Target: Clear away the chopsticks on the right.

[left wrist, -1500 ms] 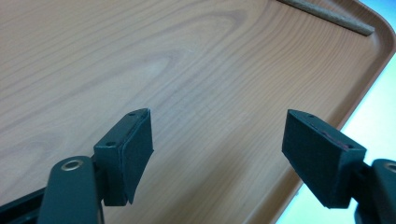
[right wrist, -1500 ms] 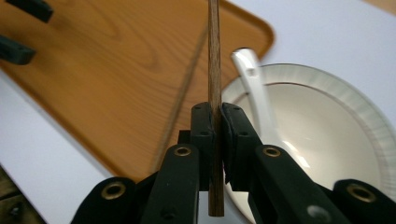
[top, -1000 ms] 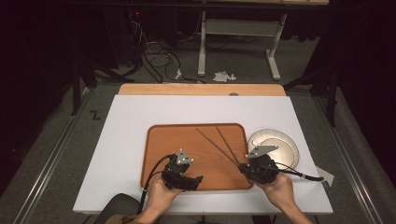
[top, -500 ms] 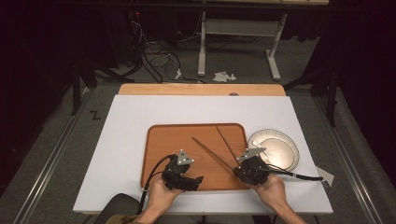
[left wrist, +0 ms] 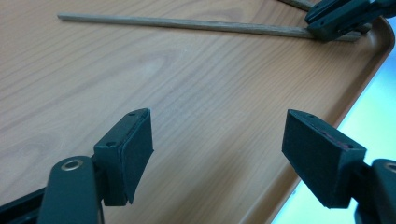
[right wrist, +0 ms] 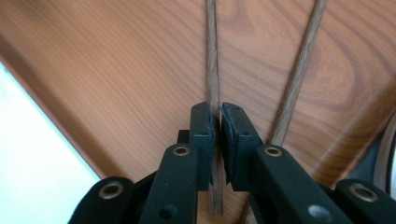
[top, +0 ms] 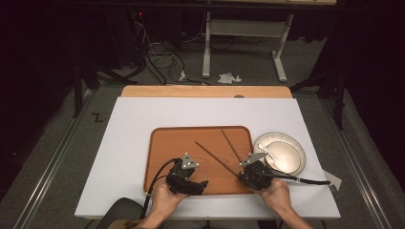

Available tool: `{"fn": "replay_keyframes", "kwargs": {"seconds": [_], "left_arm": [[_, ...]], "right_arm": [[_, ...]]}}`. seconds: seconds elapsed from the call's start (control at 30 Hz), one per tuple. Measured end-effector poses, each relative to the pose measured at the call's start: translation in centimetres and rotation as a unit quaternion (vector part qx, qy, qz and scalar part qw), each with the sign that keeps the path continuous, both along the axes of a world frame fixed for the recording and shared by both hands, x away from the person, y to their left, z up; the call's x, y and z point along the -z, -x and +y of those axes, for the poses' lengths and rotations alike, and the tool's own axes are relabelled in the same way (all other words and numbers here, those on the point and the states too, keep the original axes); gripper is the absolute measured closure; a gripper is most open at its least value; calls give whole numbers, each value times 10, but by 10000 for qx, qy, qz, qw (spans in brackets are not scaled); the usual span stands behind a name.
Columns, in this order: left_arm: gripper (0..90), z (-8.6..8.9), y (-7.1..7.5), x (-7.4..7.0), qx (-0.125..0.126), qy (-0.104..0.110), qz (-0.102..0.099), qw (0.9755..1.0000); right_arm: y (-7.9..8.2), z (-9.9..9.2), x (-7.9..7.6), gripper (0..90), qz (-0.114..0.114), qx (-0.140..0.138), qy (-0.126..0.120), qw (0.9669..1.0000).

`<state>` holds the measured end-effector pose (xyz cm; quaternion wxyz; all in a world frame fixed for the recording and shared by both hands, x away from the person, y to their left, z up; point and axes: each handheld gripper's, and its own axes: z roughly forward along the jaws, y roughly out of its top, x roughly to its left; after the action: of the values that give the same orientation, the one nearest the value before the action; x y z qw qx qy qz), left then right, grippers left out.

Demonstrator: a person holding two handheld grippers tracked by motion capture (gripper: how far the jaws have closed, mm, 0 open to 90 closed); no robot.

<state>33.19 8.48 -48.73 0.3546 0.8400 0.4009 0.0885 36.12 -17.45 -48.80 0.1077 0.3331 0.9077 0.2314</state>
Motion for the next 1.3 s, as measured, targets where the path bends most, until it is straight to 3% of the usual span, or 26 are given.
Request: {"fn": "replay_keyframes", "kwargs": {"seconds": [0.37,0.77,1.3], "left_arm": [[248,0,1,-1,3,-1,-26,10000],[248,1,0,-1,-30,17,-36,10000],[248,1,0,0,-27,16,-32,10000]], "right_arm": [[-1,-6,-1,843,-226,274,308,9989],[0,-6,0,824,-299,371,281,9985],[2,-7,-4,760,-354,236,138,9990]]}}
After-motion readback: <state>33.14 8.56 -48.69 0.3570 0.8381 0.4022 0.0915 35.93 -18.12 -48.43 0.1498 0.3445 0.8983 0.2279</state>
